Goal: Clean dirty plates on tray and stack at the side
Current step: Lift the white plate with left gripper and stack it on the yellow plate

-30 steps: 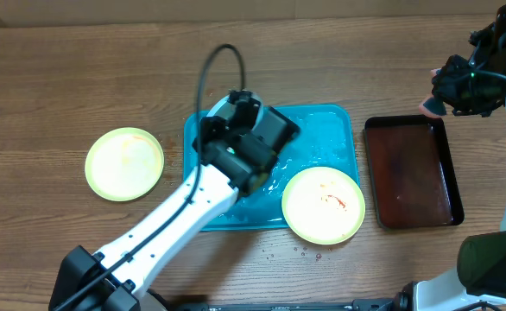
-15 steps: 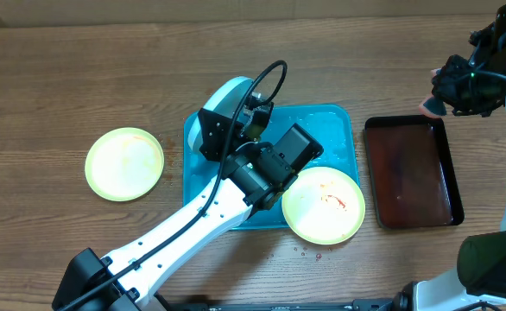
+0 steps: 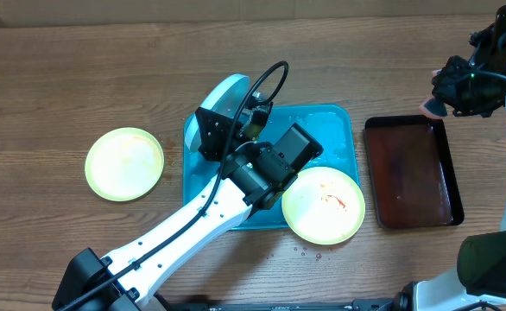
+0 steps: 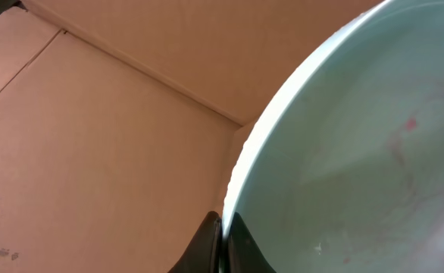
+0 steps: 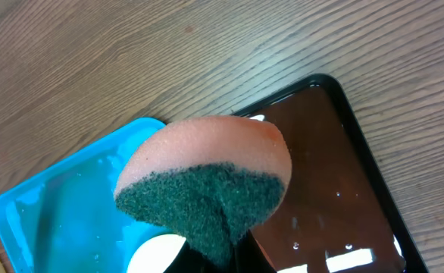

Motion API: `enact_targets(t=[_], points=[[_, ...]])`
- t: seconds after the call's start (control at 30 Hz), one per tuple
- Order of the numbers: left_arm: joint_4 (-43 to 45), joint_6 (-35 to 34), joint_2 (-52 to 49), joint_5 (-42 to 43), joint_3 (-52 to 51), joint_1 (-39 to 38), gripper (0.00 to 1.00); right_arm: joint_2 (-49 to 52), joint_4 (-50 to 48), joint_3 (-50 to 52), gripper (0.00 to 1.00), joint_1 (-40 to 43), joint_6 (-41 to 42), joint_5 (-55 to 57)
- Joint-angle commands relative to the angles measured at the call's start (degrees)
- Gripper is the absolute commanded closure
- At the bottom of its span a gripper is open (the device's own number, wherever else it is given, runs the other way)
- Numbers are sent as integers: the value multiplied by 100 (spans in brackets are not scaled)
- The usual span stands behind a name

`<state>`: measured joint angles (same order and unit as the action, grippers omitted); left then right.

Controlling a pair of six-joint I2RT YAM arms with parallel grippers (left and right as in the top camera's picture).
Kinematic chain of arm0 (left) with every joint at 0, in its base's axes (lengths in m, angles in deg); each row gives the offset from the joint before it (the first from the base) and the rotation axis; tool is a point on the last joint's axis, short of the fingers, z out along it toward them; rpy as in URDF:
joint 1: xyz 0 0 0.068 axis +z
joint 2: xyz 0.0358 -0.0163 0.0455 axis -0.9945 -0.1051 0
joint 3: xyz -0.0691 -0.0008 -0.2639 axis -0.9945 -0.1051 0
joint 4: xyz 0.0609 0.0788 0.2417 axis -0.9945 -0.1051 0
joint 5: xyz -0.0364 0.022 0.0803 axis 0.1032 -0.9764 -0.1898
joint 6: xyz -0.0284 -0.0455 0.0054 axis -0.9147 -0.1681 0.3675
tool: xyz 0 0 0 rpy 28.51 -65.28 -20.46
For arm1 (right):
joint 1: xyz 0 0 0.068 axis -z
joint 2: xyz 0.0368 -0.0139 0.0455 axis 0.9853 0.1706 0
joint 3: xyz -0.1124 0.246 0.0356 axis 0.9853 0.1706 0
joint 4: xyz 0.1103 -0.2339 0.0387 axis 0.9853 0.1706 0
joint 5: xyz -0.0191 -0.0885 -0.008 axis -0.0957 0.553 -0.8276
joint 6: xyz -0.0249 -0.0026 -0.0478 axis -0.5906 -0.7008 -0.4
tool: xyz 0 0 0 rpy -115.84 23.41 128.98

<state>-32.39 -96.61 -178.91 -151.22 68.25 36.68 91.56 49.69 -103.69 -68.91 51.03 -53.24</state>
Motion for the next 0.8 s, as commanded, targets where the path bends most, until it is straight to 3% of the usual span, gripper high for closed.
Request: enact_targets(t=[0.0,0.37,0.6,0.77], points=[[33,-4,114,-39,127,-39,96,-28,-9,0,96,11,17,33],[31,-105,114,702,127,-28,96,-28,31,0,96,11,-2,33],[-144,-577,118,3049,127,243,96,-28,33,0,96,11,-4,35],[-450,-1180,120,4793,129,968,96,-28,35,0,96,11,-2,120]])
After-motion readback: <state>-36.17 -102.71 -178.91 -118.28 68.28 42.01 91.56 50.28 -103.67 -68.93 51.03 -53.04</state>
